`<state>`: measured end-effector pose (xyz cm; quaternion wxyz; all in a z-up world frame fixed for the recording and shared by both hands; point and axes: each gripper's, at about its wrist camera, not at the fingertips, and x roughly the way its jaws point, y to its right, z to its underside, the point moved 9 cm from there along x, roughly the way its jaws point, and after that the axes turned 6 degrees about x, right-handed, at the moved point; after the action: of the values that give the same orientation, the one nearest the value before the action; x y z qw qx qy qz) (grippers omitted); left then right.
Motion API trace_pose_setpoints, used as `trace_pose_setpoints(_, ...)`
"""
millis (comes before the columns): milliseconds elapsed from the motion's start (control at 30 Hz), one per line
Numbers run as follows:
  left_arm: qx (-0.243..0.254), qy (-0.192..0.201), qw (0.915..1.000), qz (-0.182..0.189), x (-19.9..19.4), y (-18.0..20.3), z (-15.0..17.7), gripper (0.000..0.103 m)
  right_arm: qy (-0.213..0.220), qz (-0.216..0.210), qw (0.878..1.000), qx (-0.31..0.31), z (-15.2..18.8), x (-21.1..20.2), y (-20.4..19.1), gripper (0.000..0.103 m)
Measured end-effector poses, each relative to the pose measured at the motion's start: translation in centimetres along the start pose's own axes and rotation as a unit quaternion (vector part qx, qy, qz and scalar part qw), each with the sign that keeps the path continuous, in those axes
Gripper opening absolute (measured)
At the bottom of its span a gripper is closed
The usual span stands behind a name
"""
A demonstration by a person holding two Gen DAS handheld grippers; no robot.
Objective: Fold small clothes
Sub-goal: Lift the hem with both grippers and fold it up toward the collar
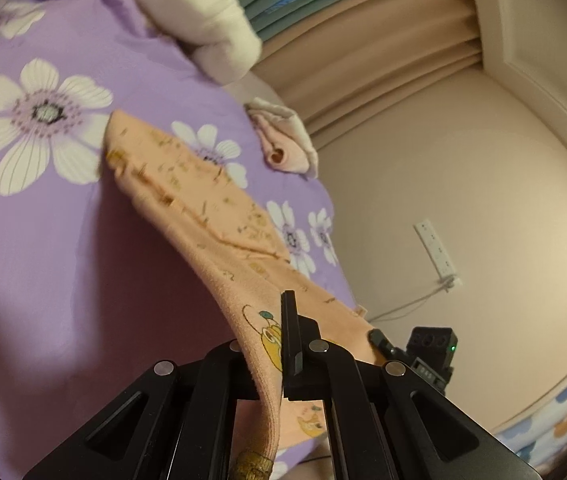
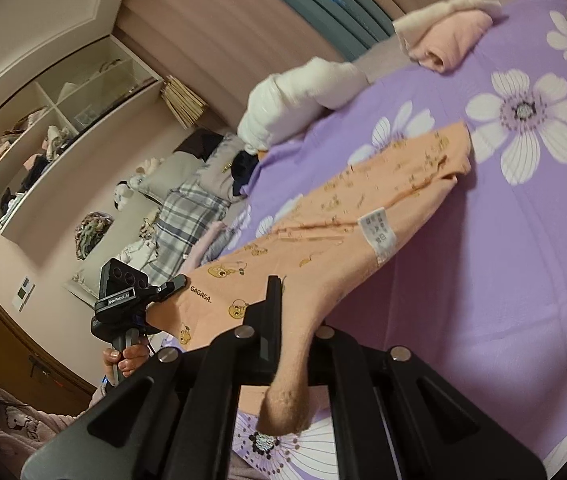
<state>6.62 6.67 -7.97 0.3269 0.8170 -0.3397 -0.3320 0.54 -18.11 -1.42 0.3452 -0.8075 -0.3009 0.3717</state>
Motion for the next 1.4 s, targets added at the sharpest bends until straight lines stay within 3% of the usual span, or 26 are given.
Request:
trace_pose_setpoints(233,0.012,-0.002,0.9998,0.016,-1.0,2.0,0.0,0.0,0.009,-0.003,1.0,-0.025,-0.6,-1.4,-1.8,0.003)
trace_pose_setpoints(833,0.037,-0.014,0.9992,0.006,-6.0,5.5,2.1,0.0,0.007,-0.012,0.989,-0.147,0.9,-6.6,-7.6,0.004)
trace_pose_setpoints(1100,0.023,-0.025,0.9992,-0.02,-4.7,3.6,1.8,0.0,0.01,-0.006,0.993,-0.119,0.0,-5.7,-5.7,0.004)
trace_pose_setpoints(1400,-0.002,-0.025,0.9994,-0.024,-3.0,1.7,-0.4,0.0,0.015,0.002,0.996,-0.082,-2.2,-3.7,-3.8,0.005)
